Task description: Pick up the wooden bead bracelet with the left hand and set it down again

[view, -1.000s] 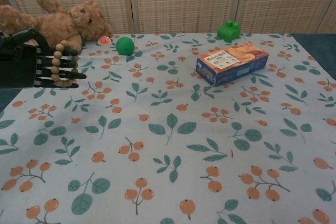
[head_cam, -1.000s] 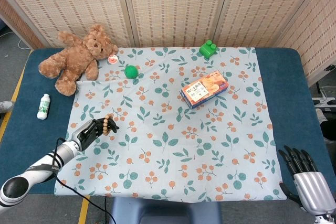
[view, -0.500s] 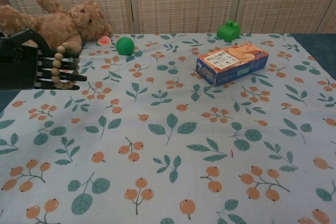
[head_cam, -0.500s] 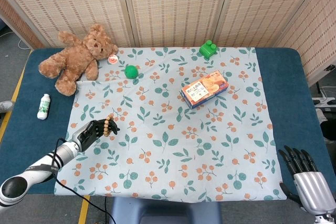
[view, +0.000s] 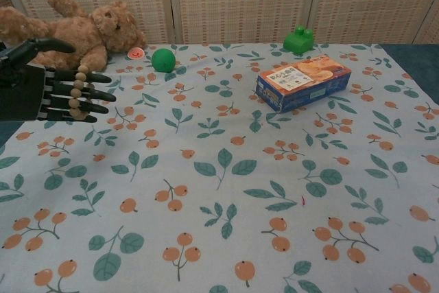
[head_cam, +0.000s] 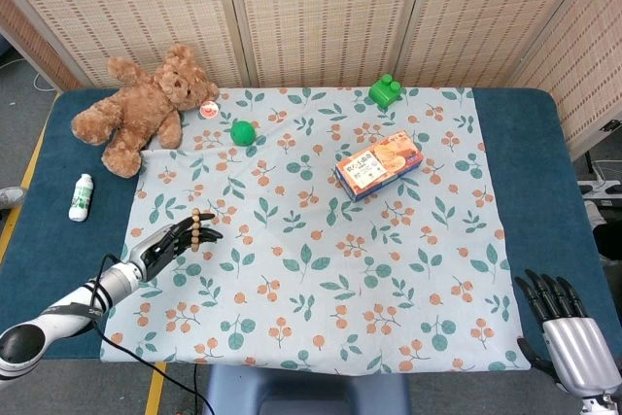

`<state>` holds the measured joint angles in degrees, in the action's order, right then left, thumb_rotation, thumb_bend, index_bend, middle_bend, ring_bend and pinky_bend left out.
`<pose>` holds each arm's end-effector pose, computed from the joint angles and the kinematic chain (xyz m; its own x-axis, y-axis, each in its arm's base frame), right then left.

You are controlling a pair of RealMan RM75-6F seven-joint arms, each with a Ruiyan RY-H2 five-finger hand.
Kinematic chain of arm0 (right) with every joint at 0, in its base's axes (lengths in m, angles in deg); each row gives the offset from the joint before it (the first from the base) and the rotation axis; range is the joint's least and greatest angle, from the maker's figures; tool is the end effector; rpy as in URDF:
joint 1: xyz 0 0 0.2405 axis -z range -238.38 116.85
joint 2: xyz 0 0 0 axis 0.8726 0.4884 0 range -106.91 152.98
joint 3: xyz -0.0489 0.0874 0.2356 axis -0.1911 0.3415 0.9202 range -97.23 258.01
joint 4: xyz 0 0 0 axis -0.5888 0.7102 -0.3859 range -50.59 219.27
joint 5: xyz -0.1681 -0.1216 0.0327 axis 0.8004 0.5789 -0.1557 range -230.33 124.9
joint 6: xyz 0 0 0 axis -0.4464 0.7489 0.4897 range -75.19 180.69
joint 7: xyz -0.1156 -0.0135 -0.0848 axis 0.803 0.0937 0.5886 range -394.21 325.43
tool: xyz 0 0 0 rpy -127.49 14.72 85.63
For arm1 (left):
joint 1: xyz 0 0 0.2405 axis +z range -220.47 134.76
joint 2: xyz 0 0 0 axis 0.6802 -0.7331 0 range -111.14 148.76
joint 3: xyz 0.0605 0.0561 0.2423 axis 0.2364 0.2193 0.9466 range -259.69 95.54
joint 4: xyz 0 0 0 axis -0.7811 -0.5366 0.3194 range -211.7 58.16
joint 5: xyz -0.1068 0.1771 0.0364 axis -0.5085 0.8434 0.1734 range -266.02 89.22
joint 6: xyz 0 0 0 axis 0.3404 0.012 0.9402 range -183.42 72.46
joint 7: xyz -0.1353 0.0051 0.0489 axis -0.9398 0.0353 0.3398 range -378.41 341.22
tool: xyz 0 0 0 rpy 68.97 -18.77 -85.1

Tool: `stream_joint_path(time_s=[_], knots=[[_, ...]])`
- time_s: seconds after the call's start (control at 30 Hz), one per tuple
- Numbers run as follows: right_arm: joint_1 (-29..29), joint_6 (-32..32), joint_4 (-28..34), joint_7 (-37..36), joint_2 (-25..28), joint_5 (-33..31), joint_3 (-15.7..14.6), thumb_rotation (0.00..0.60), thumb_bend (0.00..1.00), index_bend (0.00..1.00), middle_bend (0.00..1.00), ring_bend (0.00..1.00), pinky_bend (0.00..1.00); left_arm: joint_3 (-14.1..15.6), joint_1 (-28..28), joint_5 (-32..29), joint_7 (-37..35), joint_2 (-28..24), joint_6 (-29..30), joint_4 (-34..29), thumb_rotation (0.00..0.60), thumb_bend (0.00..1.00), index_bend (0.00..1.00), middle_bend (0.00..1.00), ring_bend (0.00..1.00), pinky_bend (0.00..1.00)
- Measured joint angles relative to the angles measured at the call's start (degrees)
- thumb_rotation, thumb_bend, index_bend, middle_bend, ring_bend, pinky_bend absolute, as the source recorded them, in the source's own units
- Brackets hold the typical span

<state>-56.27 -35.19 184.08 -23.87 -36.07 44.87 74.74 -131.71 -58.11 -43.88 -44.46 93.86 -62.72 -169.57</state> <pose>-0.2950 -0.0986 0.1533 0.5146 -0.1501 0.8442 -0.8572 -0.0702 0.5101 -0.2013 0.3241 0.0693 -0.7527 0.5422 0.3734 0.6442 0.4897 0.5875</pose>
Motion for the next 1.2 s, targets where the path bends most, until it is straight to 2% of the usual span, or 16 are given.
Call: stream_joint_path(time_s=[0.03, 0.07, 0.17, 0.4, 0.5, 0.6, 0.73, 1.03, 1.2], knots=[[-0.02, 0.05, 0.04, 0.09, -0.01, -0.07, 0.03, 0.6, 0.22, 0.0, 0.0, 0.0, 0.0, 0.24, -0.07, 0.09, 0.11, 0.01, 0.15, 0.13, 0.594, 0.42, 0.0, 0.05, 0.06, 0.04], [-0.02, 0.03, 0.1, 0.17, -0.01, -0.18, 0.1, 0.6, 0.22, 0.0, 0.0, 0.0, 0.0, 0.82, -0.27, 0.5, 0.55, 0.02, 0.31, 0.42, 0.6, 0.43, 0.0, 0.04, 0.04, 0.04], [0.01, -0.07, 0.11, 0.13, 0.02, -0.33, 0.2, 0.6, 0.22, 0.0, 0.0, 0.0, 0.0, 2.13, -0.89, 2.05, 2.52, -0.01, -0.02, 1.32, 0.6, 0.43, 0.0, 0.03, 0.02, 0.03], [0.06, -0.25, 0.06, -0.08, 0.1, -0.26, 0.21, 0.6, 0.22, 0.0, 0.0, 0.0, 0.0, 2.4, -1.54, 0.2, 2.14, 0.16, -1.77, 3.09, 0.6, 0.43, 0.0, 0.03, 0.01, 0.02], [0.08, -0.27, 0.06, -0.03, 0.08, -0.09, 0.13, 0.6, 0.22, 0.0, 0.0, 0.0, 0.0, 3.31, -1.09, 2.84, 6.04, 0.7, 0.98, 2.82, 0.6, 0.43, 0.0, 0.04, 0.01, 0.02], [0.03, 0.01, 0.09, 0.08, 0.0, 0.03, -0.02, 0.6, 0.22, 0.0, 0.0, 0.0, 0.0, 5.27, -0.24, 7.05, 10.58, 1.86, 6.91, 2.09, 0.6, 0.43, 0.0, 0.05, 0.01, 0.02], [-0.06, 0.32, 0.18, 0.4, -0.08, 0.14, -0.14, 0.6, 0.22, 0.0, 0.0, 0.0, 0.0, 9.87, 0.72, 15.17, 15.23, 3.98, 16.18, 1.36, 0.6, 0.44, 0.0, 0.05, 0.01, 0.02], [-0.05, 0.3, 0.21, 0.2, 0.09, 0.37, -0.33, 0.6, 0.22, 0.0, 0.0, 0.0, 0.0, 23.98, -0.08, 34.7, 24.52, 8.13, 32.42, 2.73, 0.6, 0.44, 0.0, 0.07, 0.04, 0.03], [0.14, -0.15, 0.16, -0.31, 0.32, 0.5, -0.38, 0.6, 0.22, 0.0, 0.0, 0.0, 0.0, 29.83, -1.53, 42.21, 26.43, 9.1, 41.09, 4.28, 0.59, 0.42, 0.0, 0.01, 0.02, 0.06]])
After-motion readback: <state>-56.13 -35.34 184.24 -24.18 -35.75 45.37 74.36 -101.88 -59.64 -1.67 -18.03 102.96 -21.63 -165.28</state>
